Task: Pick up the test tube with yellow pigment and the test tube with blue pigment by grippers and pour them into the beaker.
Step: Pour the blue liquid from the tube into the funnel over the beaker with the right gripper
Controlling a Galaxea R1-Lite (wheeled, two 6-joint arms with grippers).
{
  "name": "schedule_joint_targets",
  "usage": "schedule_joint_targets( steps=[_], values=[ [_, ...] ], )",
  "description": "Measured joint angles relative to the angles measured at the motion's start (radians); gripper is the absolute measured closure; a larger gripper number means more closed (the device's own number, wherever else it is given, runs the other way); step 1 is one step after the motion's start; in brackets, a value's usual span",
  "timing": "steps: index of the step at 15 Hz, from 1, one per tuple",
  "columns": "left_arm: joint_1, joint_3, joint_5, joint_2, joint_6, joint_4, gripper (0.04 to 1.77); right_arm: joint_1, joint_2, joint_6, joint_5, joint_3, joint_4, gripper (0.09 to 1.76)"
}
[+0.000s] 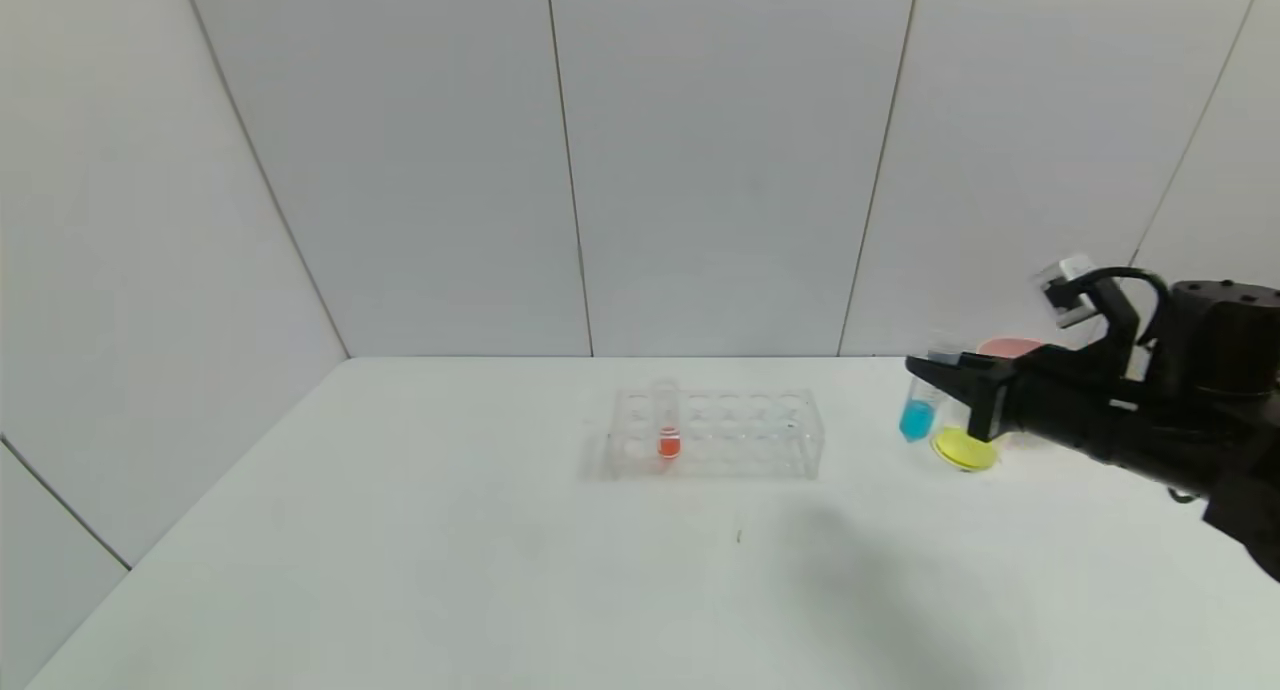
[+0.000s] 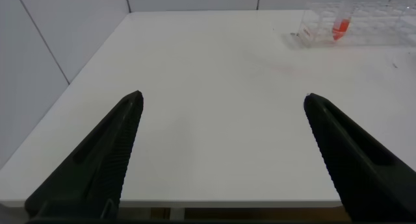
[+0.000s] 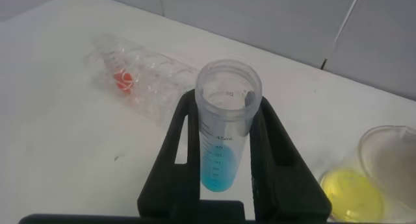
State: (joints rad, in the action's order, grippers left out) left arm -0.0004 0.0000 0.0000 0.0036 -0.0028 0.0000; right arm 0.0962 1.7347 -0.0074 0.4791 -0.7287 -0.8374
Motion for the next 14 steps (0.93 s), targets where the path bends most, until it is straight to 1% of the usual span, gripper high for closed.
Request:
schedule_joint_targets(
  steps=[2,3,4,5,6,7,9,11,12,13,14],
  values=[
    [0.0,0.0,0.0,0.0,0.0,0.0,0.05,-0.157,-0.063,-0.018,0.249,0.007,0.099,1.35],
    [0.0,0.0,0.0,0.0,0.0,0.0,0.05,-0.233,-0.085,-0.046,0.345,0.0,0.144,1.35],
    [0.0,0.0,0.0,0.0,0.0,0.0,0.05,-0.305,-0.1,-0.097,0.415,-0.014,0.197,1.35],
    [0.0,0.0,0.0,0.0,0.0,0.0,0.05,-0.369,-0.111,-0.176,0.457,-0.037,0.267,1.35],
    [0.0,0.0,0.0,0.0,0.0,0.0,0.05,-0.422,-0.116,-0.253,0.478,-0.073,0.35,1.35],
    [0.0,0.0,0.0,0.0,0.0,0.0,0.05,-0.46,-0.116,-0.301,0.486,-0.115,0.421,1.35],
    [0.0,0.0,0.0,0.0,0.0,0.0,0.05,-0.511,-0.102,-0.368,0.491,-0.223,0.57,1.35],
    [0.0,0.0,0.0,0.0,0.0,0.0,0.05,-0.54,-0.072,-0.437,0.493,-0.352,0.734,1.35],
    [0.0,0.0,0.0,0.0,0.0,0.0,0.05,-0.553,-0.049,-0.495,0.493,-0.428,0.83,1.35],
    [0.0,0.0,0.0,0.0,0.0,0.0,0.05,-0.564,-0.021,-0.573,0.493,-0.499,0.923,1.35],
    [0.0,0.0,0.0,0.0,0.0,0.0,0.05,-0.575,0.013,-0.677,0.493,-0.575,1.02,1.35]
  ],
)
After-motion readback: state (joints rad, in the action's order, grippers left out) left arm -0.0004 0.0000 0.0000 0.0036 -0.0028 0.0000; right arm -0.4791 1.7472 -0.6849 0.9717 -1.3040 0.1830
